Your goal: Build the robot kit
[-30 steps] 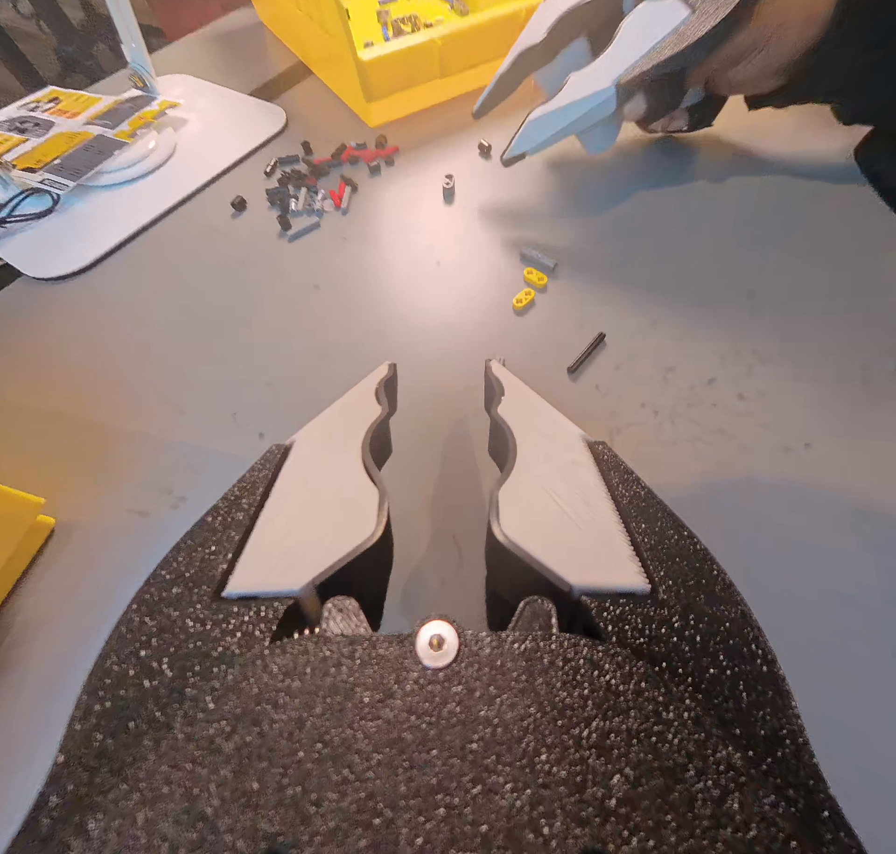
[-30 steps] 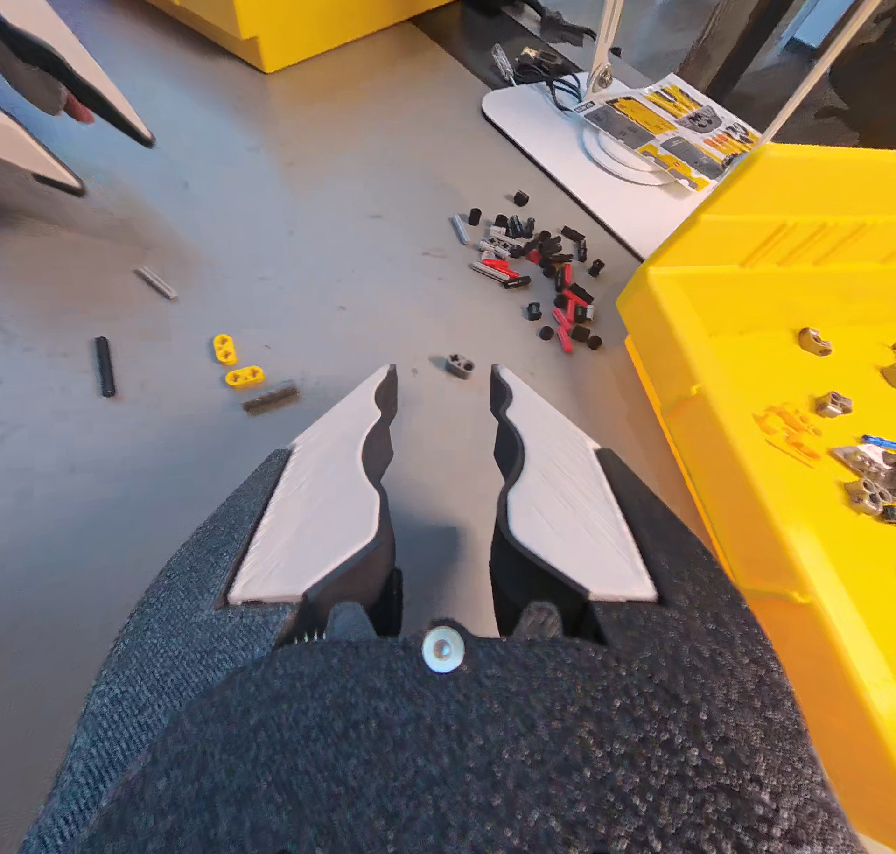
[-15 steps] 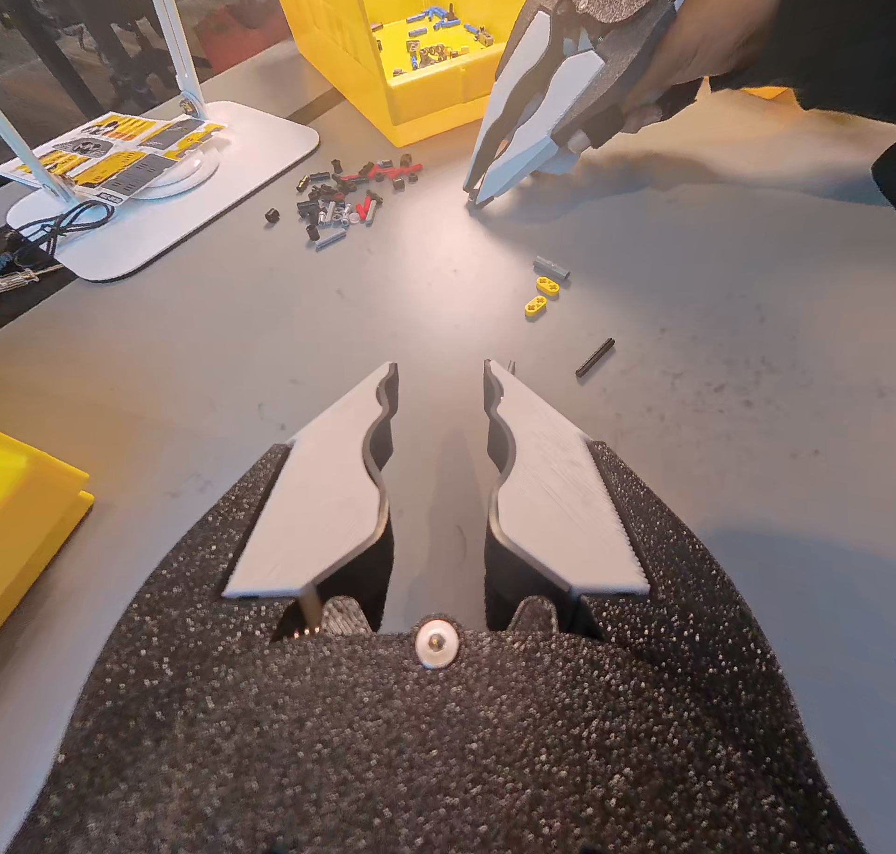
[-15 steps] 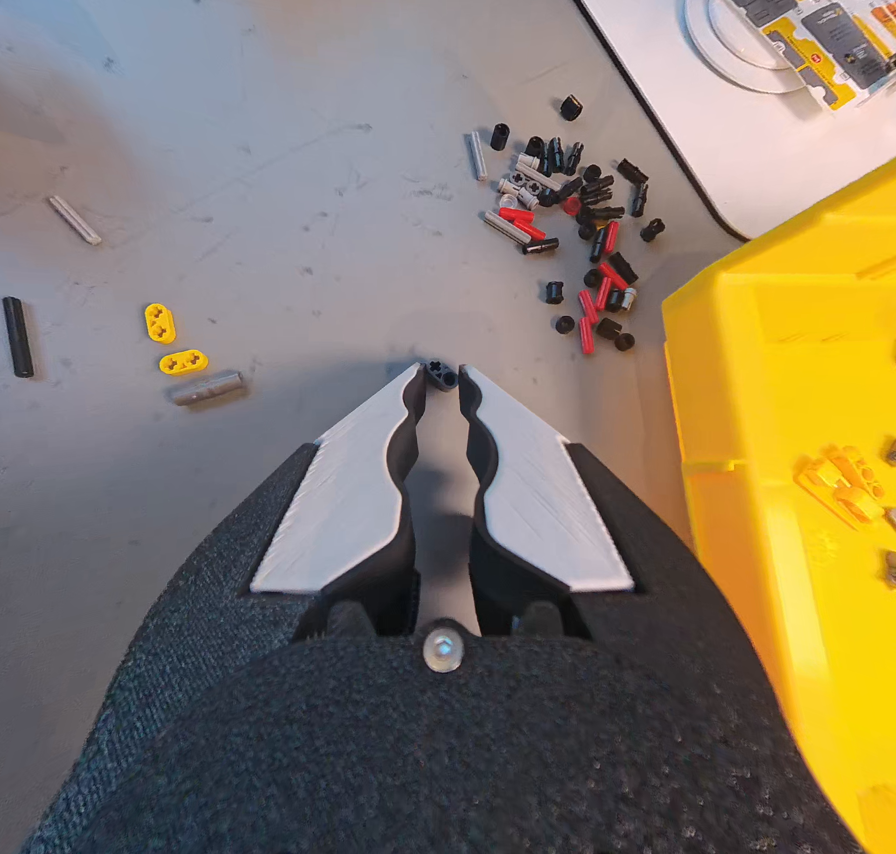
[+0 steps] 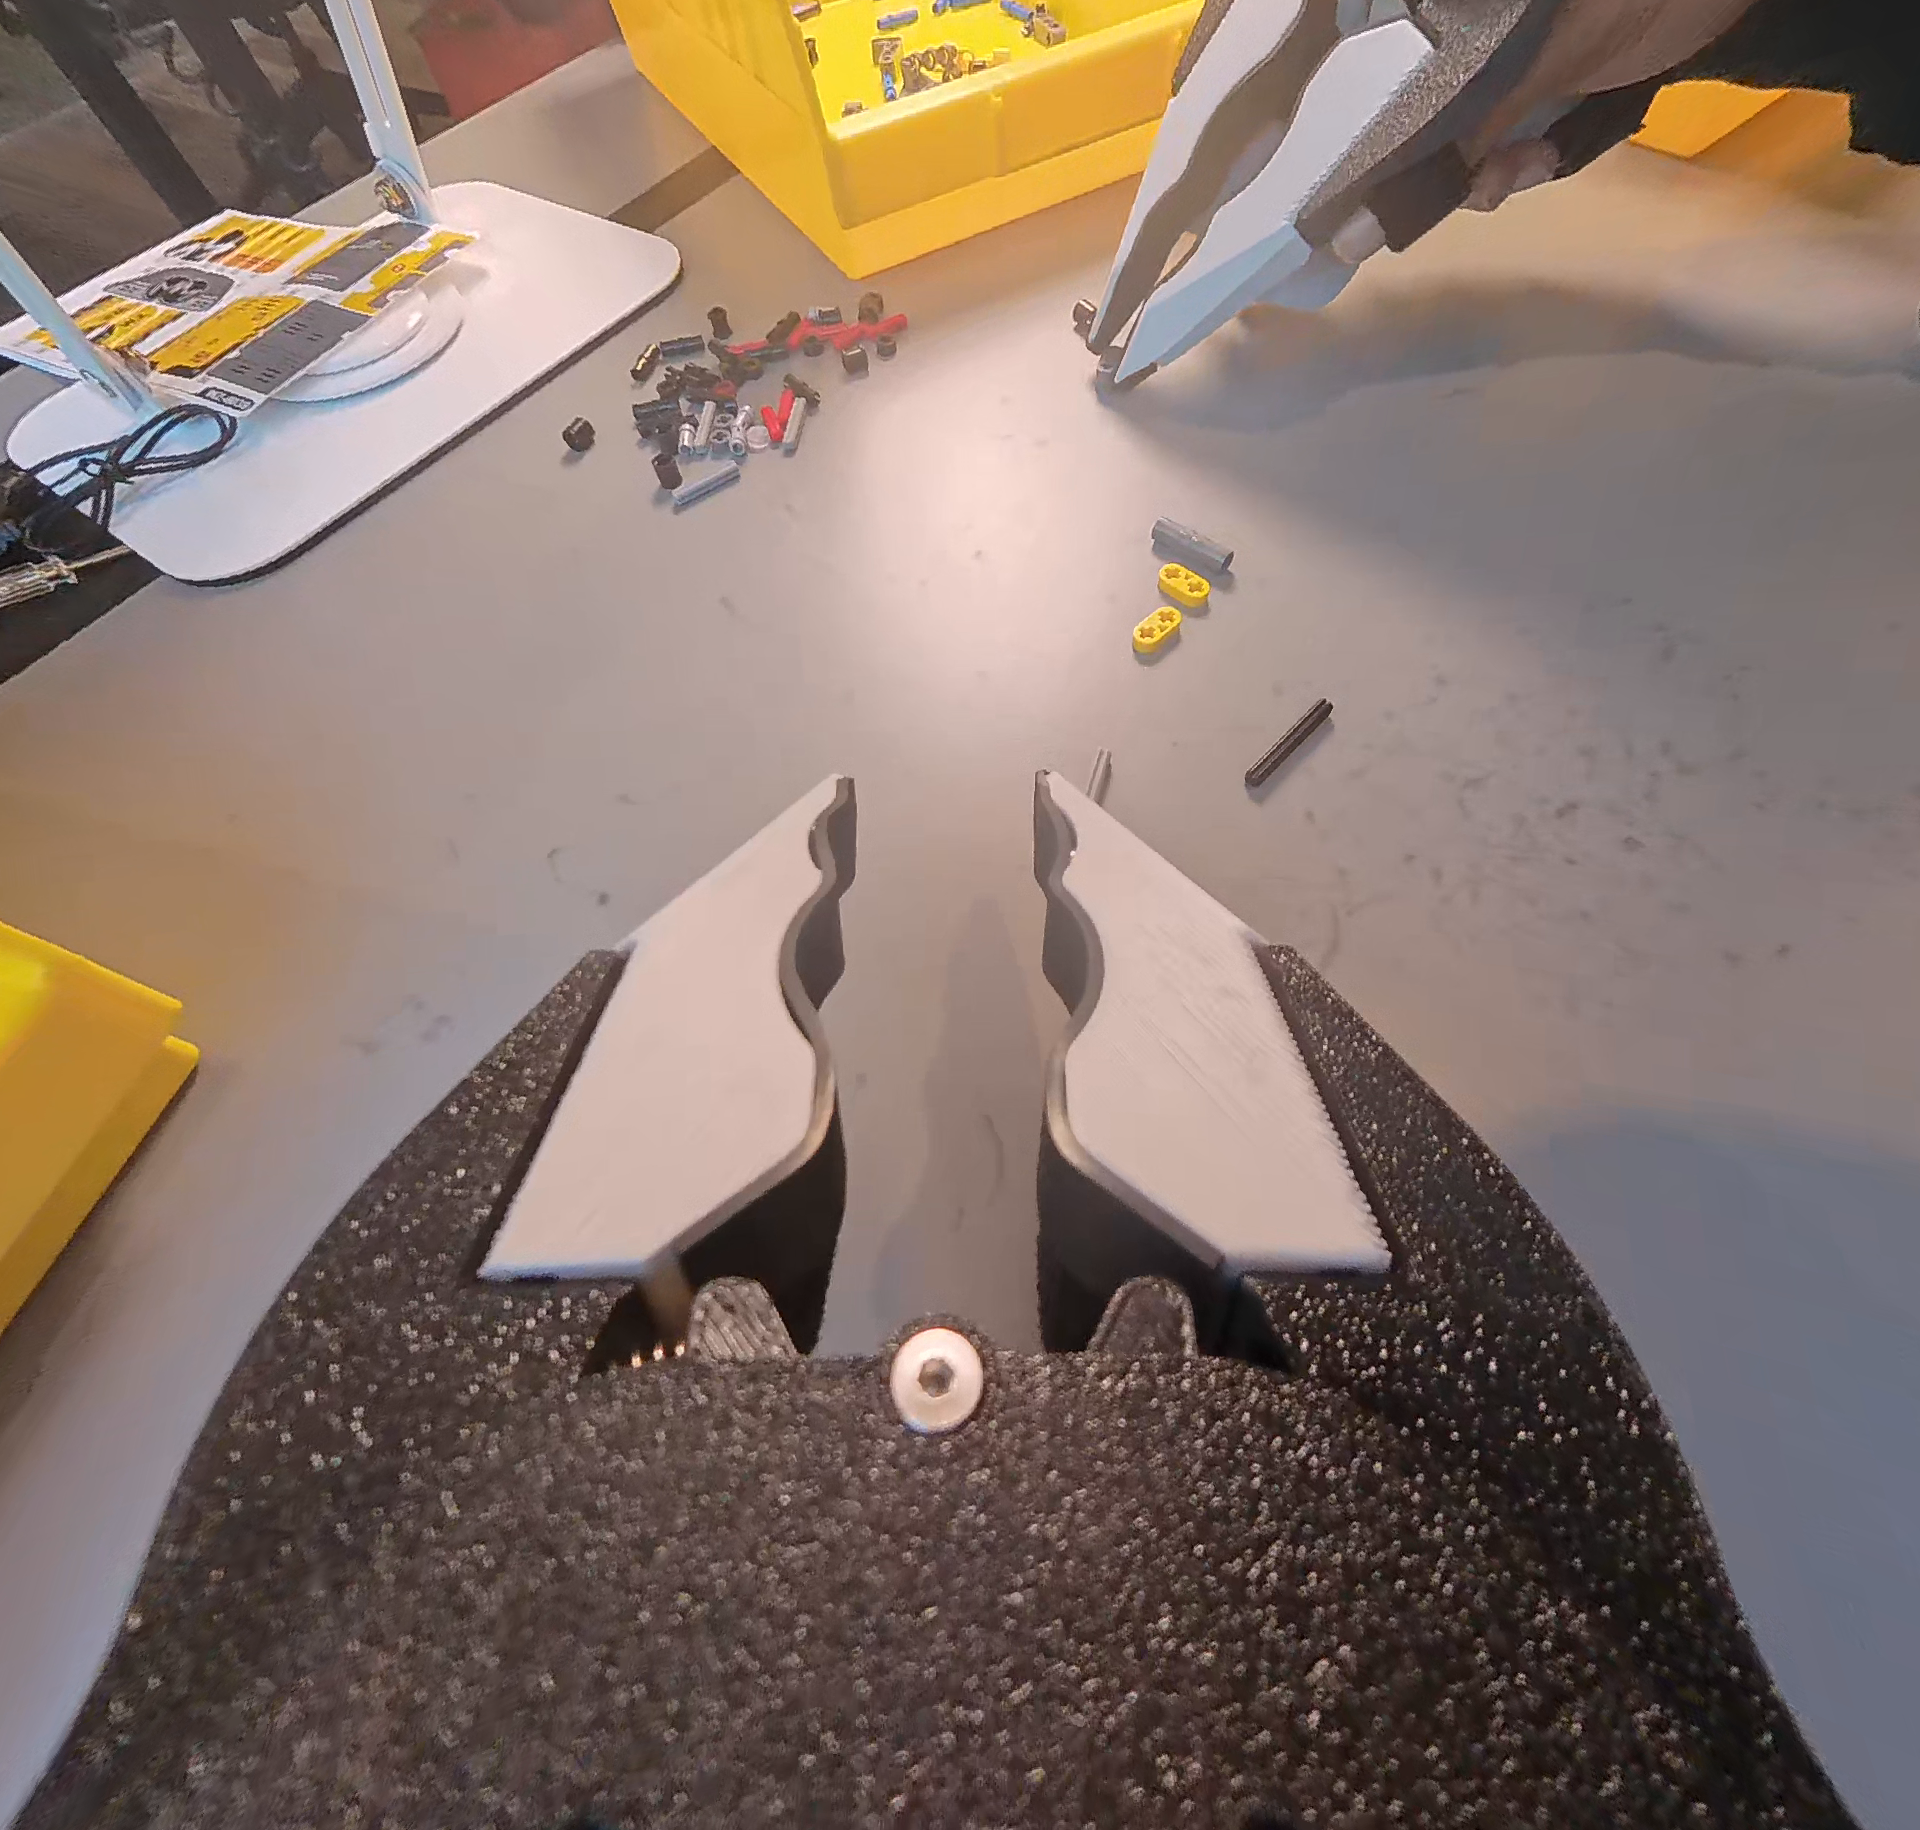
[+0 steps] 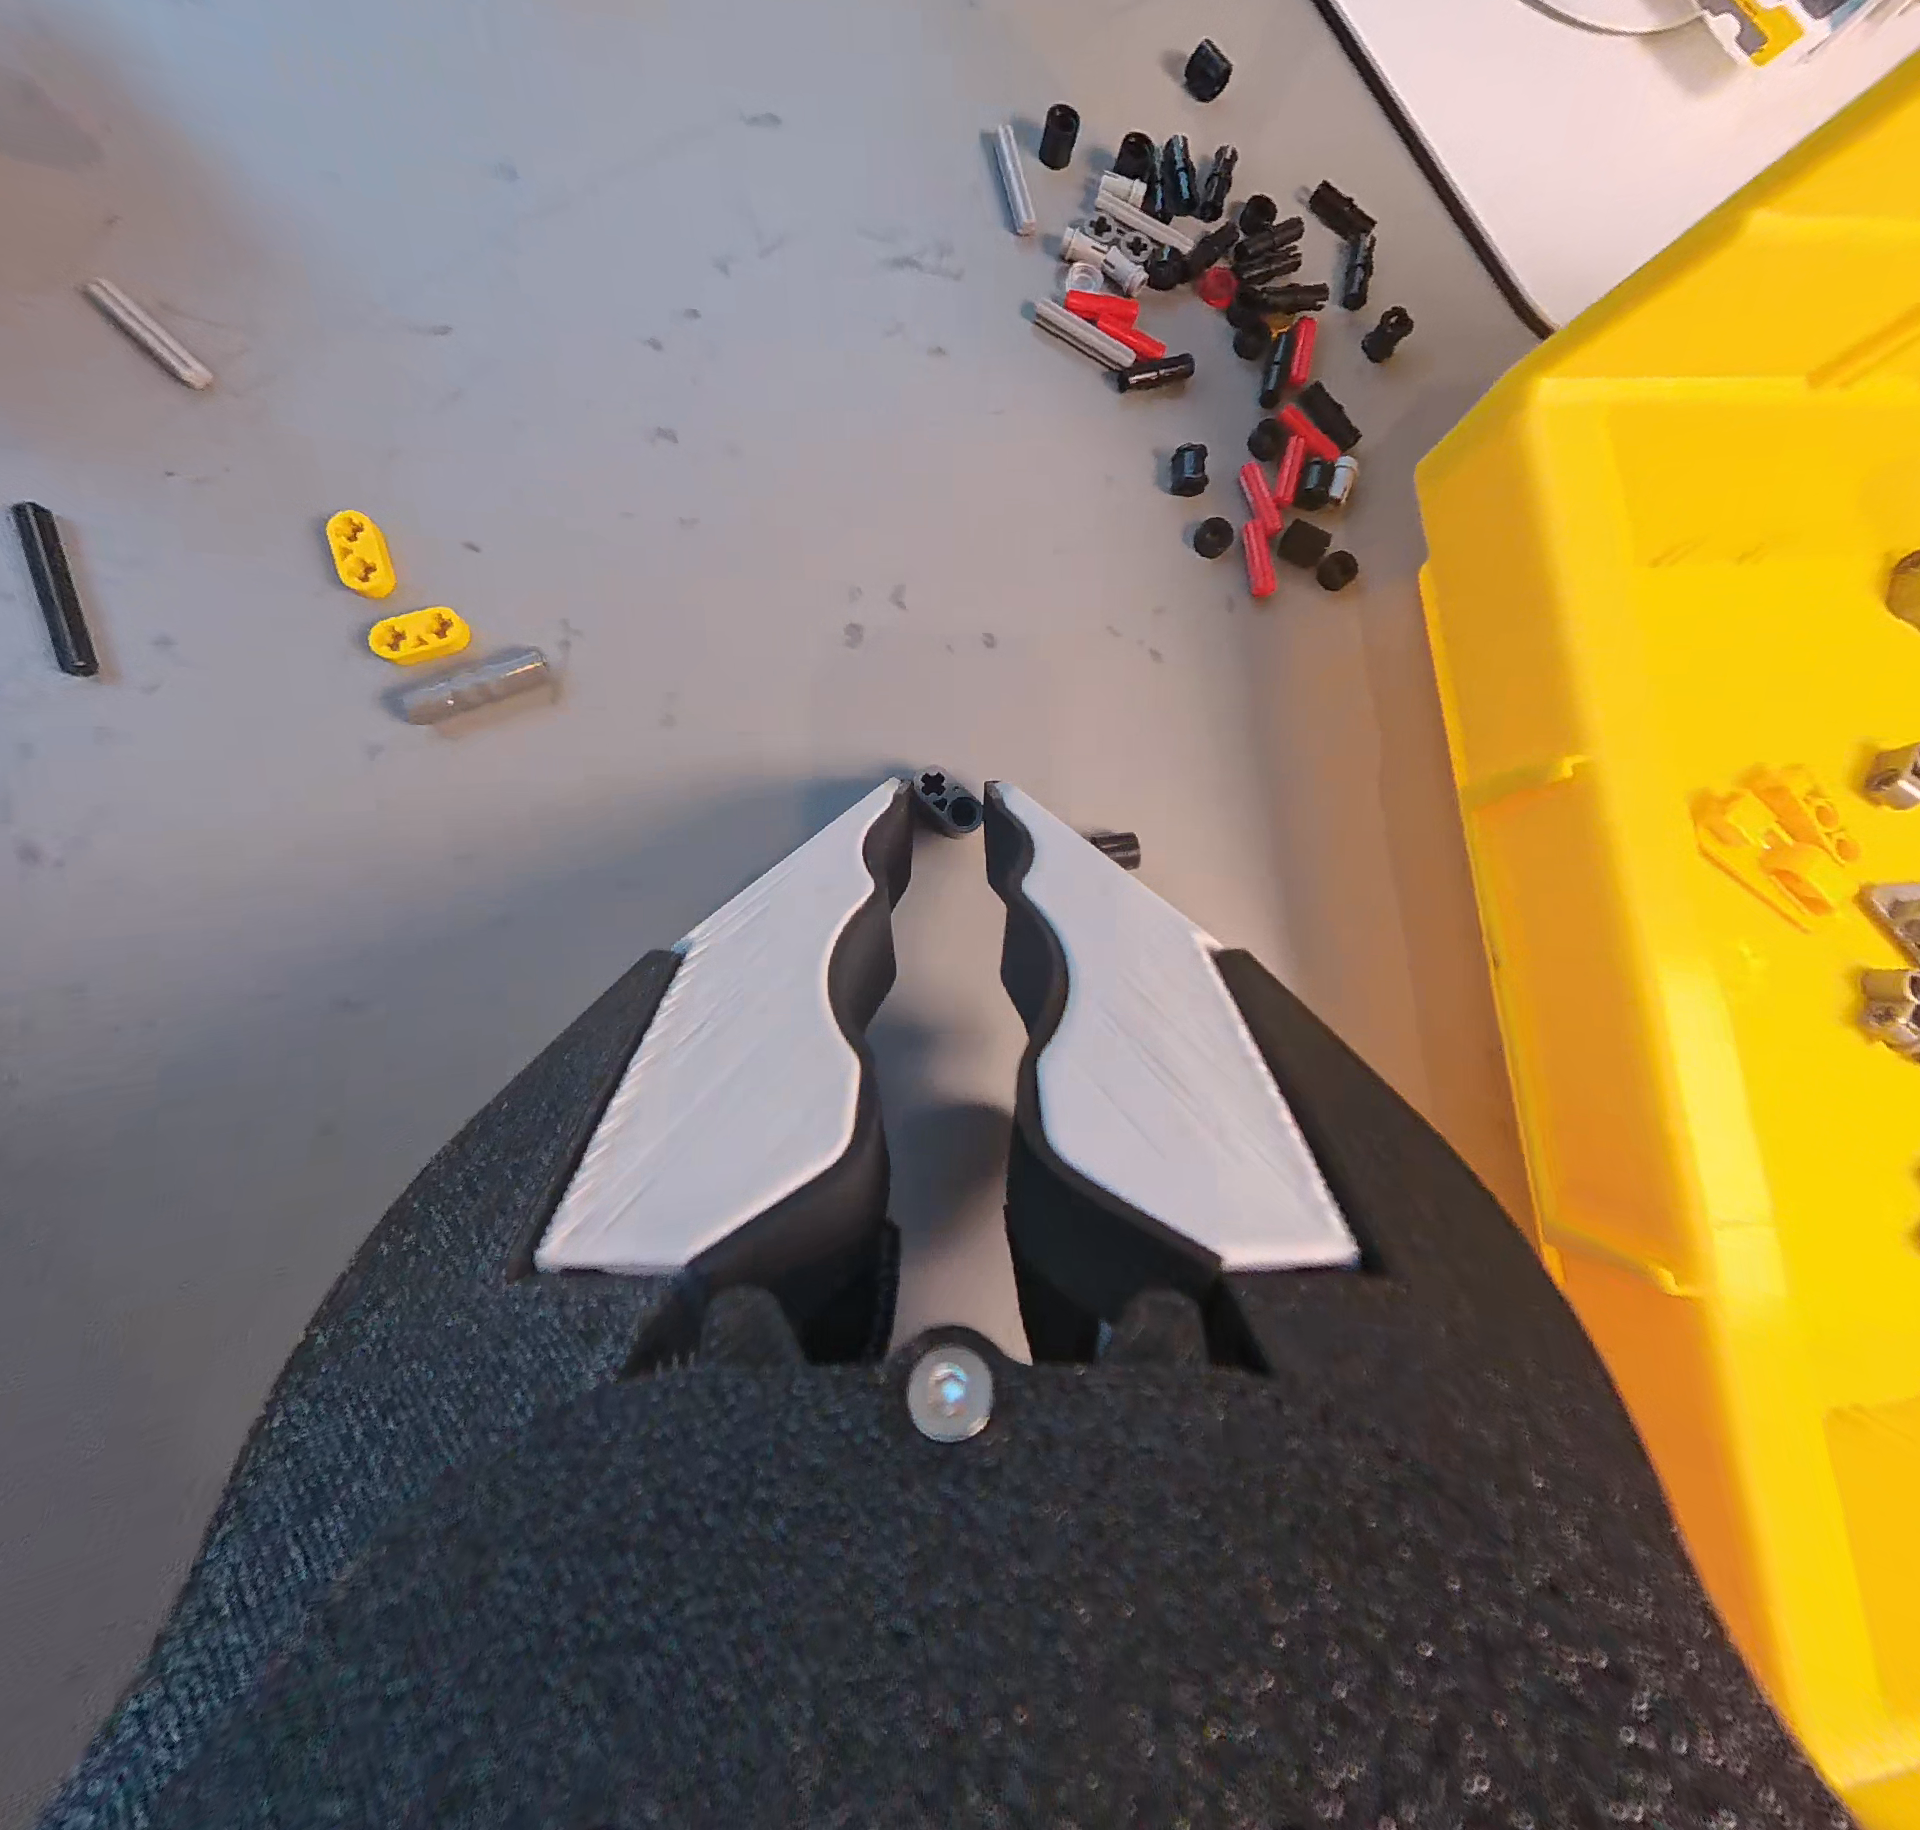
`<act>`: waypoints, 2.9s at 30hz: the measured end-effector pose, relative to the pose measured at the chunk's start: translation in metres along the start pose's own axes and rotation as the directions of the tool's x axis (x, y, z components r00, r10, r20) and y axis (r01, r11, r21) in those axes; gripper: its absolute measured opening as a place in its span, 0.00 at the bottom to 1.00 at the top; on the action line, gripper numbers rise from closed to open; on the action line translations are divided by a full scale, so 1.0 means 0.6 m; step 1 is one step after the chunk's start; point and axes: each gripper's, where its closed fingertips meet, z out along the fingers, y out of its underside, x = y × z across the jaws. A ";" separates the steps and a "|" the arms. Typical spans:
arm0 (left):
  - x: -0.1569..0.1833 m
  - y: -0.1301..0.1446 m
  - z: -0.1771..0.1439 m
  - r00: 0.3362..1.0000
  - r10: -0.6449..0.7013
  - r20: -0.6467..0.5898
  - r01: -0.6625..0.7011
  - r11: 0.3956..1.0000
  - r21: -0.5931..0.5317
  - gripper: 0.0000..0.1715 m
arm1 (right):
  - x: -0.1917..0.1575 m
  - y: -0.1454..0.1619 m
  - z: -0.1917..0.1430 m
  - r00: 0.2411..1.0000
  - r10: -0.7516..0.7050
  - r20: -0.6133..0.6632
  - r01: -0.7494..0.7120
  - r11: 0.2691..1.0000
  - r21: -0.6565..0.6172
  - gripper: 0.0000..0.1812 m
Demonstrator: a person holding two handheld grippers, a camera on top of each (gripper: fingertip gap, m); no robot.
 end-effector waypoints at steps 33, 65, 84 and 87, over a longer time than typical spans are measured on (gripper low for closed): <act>0.000 0.002 0.001 1.000 0.012 0.007 -0.012 1.000 -0.009 0.20 | -0.132 -0.072 -0.022 0.955 -0.206 0.214 0.143 0.950 0.276 0.17; 0.022 0.014 0.009 0.998 0.057 -0.037 -0.059 0.997 -0.057 0.19 | -0.311 -0.046 -0.027 0.735 -0.473 0.486 0.426 0.879 0.213 0.04; 0.021 0.015 0.010 0.997 0.070 -0.026 -0.072 0.995 -0.064 0.19 | -0.101 -0.075 -0.073 0.944 -0.262 0.198 0.192 0.930 0.314 0.09; 0.015 0.011 0.008 0.998 0.061 -0.009 -0.061 0.997 -0.047 0.19 | -0.069 -0.077 -0.073 0.966 -0.215 0.145 0.153 0.924 0.349 0.10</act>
